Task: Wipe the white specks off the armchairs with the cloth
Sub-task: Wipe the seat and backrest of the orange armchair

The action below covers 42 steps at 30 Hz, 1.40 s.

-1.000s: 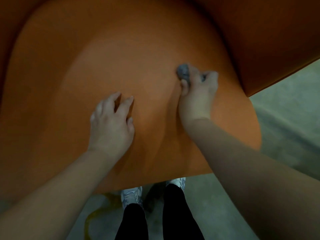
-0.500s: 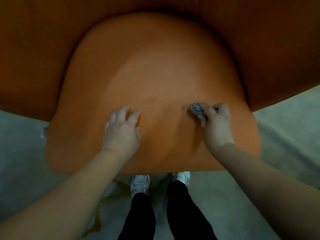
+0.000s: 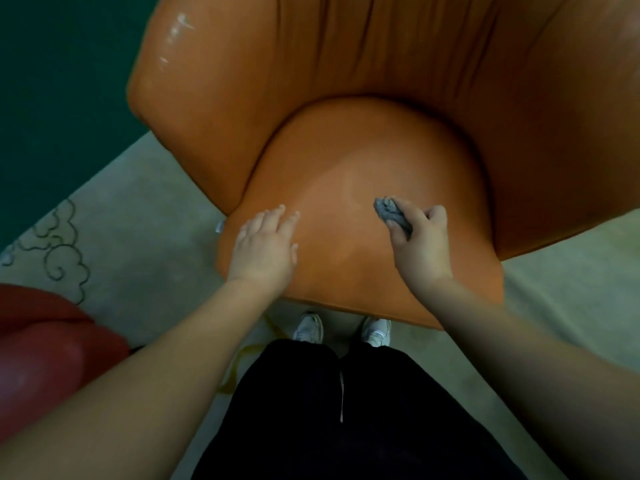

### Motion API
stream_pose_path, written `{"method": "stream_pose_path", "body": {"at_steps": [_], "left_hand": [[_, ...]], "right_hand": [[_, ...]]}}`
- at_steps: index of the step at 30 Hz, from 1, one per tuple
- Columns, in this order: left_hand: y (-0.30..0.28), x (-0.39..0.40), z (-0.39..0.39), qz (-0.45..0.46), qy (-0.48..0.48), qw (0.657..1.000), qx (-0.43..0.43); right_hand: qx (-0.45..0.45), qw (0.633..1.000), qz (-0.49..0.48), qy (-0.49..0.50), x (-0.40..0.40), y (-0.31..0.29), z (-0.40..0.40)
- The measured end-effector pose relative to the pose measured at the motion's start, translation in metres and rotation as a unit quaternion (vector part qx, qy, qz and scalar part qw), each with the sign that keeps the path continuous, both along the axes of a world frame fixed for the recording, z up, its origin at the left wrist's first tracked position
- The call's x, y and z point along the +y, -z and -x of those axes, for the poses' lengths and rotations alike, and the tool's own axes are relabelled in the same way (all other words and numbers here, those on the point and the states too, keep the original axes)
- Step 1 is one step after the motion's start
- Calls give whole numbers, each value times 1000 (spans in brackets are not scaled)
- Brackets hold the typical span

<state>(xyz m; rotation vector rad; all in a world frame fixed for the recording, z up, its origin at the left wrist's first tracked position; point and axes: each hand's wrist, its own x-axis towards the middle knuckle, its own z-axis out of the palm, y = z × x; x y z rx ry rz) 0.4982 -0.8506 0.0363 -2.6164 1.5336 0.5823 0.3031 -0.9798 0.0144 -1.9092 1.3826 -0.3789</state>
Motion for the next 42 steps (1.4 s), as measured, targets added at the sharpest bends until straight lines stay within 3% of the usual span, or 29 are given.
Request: {"method": "stream_pose_path", "body": {"at_steps": [11,23,35,42], "left_hand": [[-81,49,-87,13,-20,999,-22],[-123,41,-249,43,61,997,-25],[-121,-17,-310,64,60,996,9],[-117,-56,-333,38,108,992,57]], "right_hand": [[-33,999,-27,0,30,-74,-85],[-76,986,-11,149,70,-106,-231],[-122,983,-47,127,47,-106,-290],[-120,976,-62,171,41,-106,-316]]}}
